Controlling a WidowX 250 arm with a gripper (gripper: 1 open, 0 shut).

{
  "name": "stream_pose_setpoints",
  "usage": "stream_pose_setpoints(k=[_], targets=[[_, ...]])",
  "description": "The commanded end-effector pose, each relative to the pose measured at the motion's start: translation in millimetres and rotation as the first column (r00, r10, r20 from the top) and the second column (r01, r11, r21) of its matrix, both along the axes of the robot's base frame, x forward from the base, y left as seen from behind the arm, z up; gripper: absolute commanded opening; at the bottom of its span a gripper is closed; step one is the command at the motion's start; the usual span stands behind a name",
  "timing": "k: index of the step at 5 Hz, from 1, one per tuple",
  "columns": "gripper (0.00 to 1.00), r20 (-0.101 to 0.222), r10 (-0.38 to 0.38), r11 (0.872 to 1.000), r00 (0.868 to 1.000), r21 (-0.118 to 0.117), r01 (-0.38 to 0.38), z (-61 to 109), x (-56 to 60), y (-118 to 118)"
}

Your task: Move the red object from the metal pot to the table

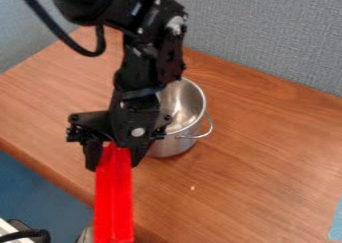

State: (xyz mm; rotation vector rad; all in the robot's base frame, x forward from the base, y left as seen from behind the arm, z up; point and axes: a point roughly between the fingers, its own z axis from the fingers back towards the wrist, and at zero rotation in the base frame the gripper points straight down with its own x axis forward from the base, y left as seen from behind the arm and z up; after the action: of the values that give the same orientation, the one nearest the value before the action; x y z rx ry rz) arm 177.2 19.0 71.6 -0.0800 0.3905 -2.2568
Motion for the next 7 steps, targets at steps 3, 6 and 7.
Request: stream_pose_setpoints(k=[3, 6, 7], targets=[[0.0, 0.025, -0.112, 0.994, 0.993, -0.017, 0.112, 18.3, -6.9, 16.0], [0.0, -0.078, 0.027, 1.0, 0.997, 0.003, -0.027, 65.3, 32.7, -54.2], [0.0, -0.114, -0.098, 0.993, 0.989, 0.049, 0.104, 44.3, 29.1, -68.6]])
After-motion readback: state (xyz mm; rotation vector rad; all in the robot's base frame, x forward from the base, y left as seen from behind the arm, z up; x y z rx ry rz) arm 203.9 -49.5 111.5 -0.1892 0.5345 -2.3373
